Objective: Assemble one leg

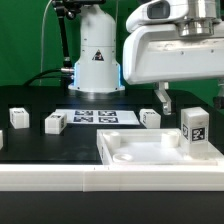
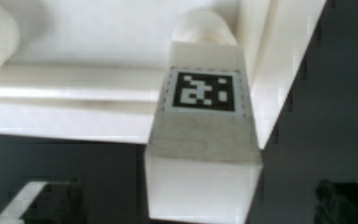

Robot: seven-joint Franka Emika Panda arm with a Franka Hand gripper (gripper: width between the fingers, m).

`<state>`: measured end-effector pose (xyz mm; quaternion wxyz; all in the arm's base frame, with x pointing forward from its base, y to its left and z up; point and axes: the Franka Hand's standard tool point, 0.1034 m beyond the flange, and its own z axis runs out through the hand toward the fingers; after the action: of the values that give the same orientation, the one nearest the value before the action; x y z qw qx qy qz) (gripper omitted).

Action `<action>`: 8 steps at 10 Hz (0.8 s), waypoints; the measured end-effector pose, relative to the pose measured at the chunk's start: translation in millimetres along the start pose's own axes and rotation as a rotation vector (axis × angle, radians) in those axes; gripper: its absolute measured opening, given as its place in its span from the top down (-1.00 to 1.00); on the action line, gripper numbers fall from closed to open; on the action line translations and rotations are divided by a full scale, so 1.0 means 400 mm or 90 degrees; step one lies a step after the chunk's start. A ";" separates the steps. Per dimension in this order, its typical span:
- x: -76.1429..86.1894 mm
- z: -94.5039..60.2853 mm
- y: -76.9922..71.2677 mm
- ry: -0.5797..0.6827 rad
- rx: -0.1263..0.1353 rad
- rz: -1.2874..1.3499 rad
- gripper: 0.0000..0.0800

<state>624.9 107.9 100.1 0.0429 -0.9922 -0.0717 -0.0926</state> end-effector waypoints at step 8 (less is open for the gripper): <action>-0.010 0.019 -0.006 -0.161 0.025 0.005 -0.29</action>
Offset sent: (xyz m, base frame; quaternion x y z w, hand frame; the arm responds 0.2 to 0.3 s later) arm 0.0026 -0.0030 -0.0025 -0.0007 -0.1897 -0.0031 0.9818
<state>622.2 110.5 92.0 0.0532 -0.9952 -0.0742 0.0351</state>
